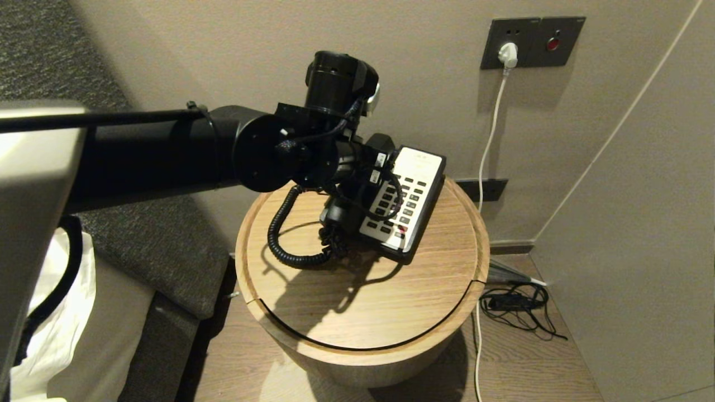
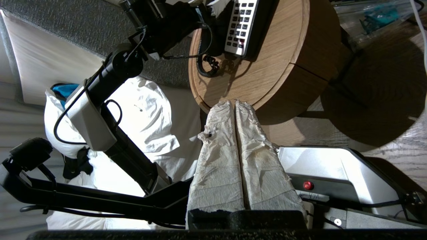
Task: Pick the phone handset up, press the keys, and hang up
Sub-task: Put the handset back
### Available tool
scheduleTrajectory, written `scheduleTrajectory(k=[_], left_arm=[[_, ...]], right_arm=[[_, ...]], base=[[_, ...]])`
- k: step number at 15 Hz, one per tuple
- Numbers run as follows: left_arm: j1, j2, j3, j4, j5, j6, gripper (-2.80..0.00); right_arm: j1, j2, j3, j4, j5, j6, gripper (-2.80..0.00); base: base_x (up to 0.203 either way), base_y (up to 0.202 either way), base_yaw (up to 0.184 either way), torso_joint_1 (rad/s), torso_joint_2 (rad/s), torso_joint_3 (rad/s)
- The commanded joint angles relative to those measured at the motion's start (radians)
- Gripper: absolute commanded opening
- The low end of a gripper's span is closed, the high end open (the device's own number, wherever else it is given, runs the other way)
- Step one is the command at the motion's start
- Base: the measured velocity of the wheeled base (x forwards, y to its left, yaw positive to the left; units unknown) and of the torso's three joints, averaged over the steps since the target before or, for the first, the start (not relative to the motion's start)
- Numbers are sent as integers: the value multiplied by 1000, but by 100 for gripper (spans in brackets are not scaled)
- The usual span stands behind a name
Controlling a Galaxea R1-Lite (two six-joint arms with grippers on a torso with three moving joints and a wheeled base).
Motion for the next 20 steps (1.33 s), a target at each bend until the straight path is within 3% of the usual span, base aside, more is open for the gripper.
scheduleTrajectory(k=[1,18,19,20], left_arm=[[1,-8,3,11,3,0,0],[3,-22,27,45,3,-35,0],[3,-22,25,45,3,-35,-280],[1,-22,27,45,2,-35,-280]], right_arm=[[0,1,0,5,2,4,-280],[0,0,1,5,10,4,-280],[0,0,2,5,10,4,-280],[0,0,2,5,10,4,-280]], base=[[0,0,0,0,0,0],[0,0,0,0,0,0],[0,0,0,0,0,0],[0,0,0,0,0,0]])
